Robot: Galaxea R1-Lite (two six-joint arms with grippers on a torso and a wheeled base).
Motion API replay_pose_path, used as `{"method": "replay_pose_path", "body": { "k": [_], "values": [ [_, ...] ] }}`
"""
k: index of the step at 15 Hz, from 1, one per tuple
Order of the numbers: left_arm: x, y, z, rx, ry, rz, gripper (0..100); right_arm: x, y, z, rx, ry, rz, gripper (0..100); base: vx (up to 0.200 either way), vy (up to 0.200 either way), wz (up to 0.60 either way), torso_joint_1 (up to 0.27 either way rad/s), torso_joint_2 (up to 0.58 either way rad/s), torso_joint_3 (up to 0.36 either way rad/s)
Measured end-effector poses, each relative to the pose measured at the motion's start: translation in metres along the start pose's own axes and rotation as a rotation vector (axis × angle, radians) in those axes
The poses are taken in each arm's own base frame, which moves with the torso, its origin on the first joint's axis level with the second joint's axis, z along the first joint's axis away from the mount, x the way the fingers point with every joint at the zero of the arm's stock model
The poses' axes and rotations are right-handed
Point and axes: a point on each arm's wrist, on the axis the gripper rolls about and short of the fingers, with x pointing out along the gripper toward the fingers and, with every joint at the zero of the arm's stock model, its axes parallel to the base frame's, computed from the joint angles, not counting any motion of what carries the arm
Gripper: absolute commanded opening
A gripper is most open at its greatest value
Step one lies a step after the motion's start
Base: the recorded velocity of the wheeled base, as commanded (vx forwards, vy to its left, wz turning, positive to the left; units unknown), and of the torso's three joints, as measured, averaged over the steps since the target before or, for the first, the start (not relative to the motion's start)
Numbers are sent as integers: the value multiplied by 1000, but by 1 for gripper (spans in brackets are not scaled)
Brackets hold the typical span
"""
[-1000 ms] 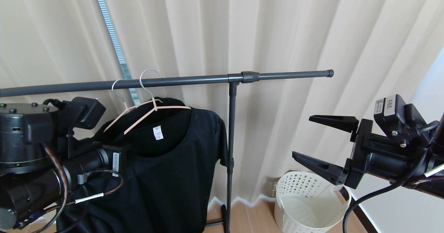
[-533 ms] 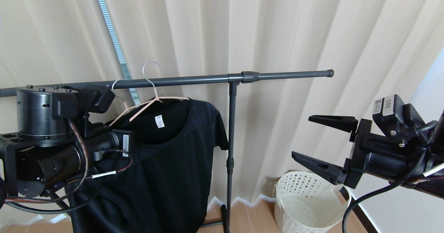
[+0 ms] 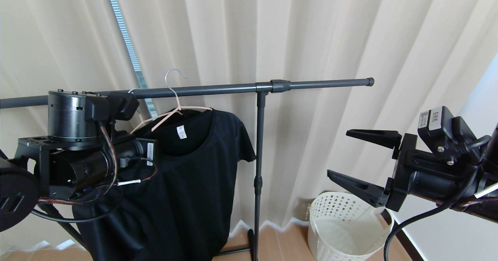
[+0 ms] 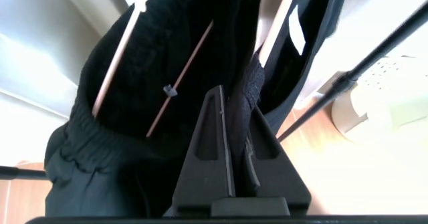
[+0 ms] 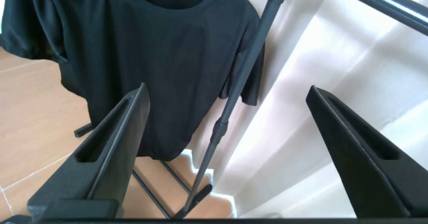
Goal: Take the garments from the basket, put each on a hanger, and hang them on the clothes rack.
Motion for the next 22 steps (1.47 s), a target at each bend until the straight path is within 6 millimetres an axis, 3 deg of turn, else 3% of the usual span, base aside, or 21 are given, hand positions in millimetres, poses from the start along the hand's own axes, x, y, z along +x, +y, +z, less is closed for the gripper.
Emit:
{"method": "replay_pose_path", "body": {
  "k": [22],
  "values": [
    [16,-7,-17,27,78,-9,0,0,0,0,1,2,0,100,0,0,0,0,0,0]
  ]
}}
